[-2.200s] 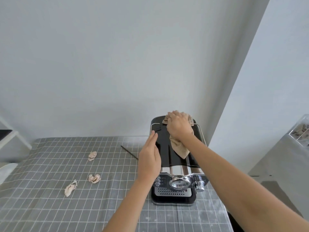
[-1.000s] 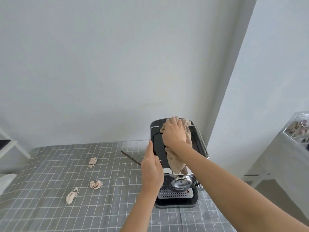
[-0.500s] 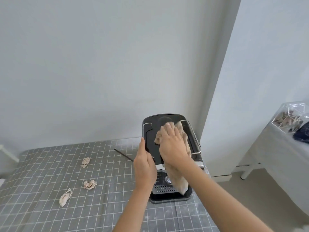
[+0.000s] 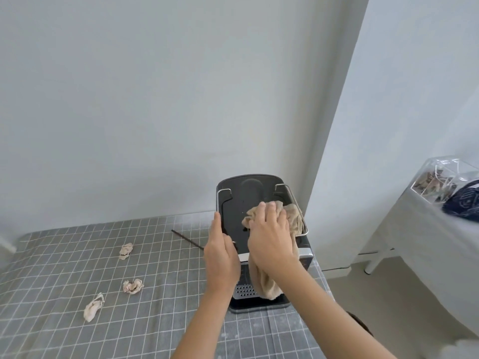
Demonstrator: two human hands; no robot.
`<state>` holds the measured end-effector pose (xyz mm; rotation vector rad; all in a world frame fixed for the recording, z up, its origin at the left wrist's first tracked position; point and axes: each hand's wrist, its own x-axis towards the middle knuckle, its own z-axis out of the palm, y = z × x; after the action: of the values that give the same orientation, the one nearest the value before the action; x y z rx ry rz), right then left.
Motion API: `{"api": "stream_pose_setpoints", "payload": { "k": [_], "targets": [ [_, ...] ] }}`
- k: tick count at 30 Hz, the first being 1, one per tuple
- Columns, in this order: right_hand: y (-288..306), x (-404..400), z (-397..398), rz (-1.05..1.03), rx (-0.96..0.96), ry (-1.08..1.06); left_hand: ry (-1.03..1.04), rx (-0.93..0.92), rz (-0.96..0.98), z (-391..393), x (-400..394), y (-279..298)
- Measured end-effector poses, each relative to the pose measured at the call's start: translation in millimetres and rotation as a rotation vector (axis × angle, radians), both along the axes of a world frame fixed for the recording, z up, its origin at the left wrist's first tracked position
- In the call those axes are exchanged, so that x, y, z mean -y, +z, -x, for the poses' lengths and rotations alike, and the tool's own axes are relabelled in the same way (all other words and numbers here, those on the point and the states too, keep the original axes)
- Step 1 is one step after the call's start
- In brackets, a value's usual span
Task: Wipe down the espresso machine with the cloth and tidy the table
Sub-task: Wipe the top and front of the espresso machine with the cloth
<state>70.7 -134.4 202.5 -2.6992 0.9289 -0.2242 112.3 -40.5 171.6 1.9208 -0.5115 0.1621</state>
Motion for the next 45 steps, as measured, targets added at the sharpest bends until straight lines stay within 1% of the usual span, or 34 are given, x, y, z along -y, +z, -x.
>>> {"api": "stream_pose_setpoints", "payload": {
  "k": [2,5,8,10,14,15,17,19,20,22,23,24,26,28,30,31,33,36,38,39,42,43,45],
  "targets": [
    [-2.3,8.9,-1.9,0.015,0.022,0.076,0.0,0.0,-0.008,-0.4,1.6,0.1],
    [4.5,30.9,-29.4,-0.035,0.015,0.175,-0.008,-0.011,-0.022,3.0,1.4,0.4],
    [11.0,41.9,-50.1,0.056,-0.014,0.34,-0.003,-0.011,-0.018,0.8,1.1,-1.7],
    [12.1,39.7,-41.8,0.047,0.043,0.454,0.013,-0.01,-0.024,-1.3,1.1,-2.7],
    [5.5,30.4,13.6,-0.059,0.292,0.628,-0.018,0.017,-0.027,0.1,-1.9,-2.3],
    [5.9,31.6,22.2,-0.102,0.324,0.632,-0.027,0.028,-0.03,0.2,-2.2,-1.8],
    [9.5,39.3,19.8,-0.158,0.364,0.568,-0.028,0.04,-0.042,-0.4,-2.2,-1.3],
    [11.9,53.4,-5.4,-0.14,0.397,0.494,-0.013,0.038,-0.057,-1.3,-1.1,-0.3],
    [12.0,60.1,-22.5,-0.12,0.364,0.443,-0.007,0.026,-0.058,-1.0,-0.7,0.4],
    [13.2,69.8,-54.7,-0.083,0.196,0.349,0.002,0.005,-0.051,-0.1,0.6,1.4],
    [12.2,70.9,-65.1,-0.057,0.129,0.338,0.003,0.0,-0.045,1.0,0.6,1.8],
    [12.0,67.7,-69.6,-0.02,0.113,0.372,0.008,-0.004,-0.032,1.9,0.2,1.1],
    [13.8,51.8,-56.5,0.032,0.135,0.505,0.023,-0.015,-0.012,3.9,-1.0,-1.6],
    [10.7,38.8,-26.4,-0.034,0.179,0.625,0.009,-0.031,0.016,5.2,-1.5,-2.5],
    [10.3,37.7,-2.9,-0.156,0.221,0.68,-0.019,-0.037,0.026,3.8,-1.5,-3.9],
    [10.8,42.3,0.2,-0.196,0.221,0.668,-0.02,-0.041,0.022,3.9,-0.9,-2.9],
    [12.9,54.3,-12.2,-0.166,0.221,0.601,0.012,-0.045,0.003,3.6,0.5,-1.9],
    [17.1,57.9,-52.4,-0.017,0.15,0.476,0.034,-0.054,0.014,5.4,0.8,3.5],
    [19.2,44.0,-62.1,0.112,0.114,0.484,0.019,-0.049,0.022,6.6,-0.8,4.3],
    [19.3,36.8,-55.7,0.124,0.112,0.508,0.007,-0.053,0.011,6.4,-2.3,3.4],
    [12.8,24.1,-8.6,0.014,0.233,0.611,-0.021,-0.05,-0.02,5.3,-5.7,1.9],
    [10.6,25.8,5.3,-0.02,0.224,0.624,-0.017,-0.036,-0.03,3.1,-4.7,-0.9],
    [10.7,40.9,12.8,-0.053,0.111,0.556,-0.007,-0.014,-0.045,0.5,-2.5,-4.1]
  ]
}}
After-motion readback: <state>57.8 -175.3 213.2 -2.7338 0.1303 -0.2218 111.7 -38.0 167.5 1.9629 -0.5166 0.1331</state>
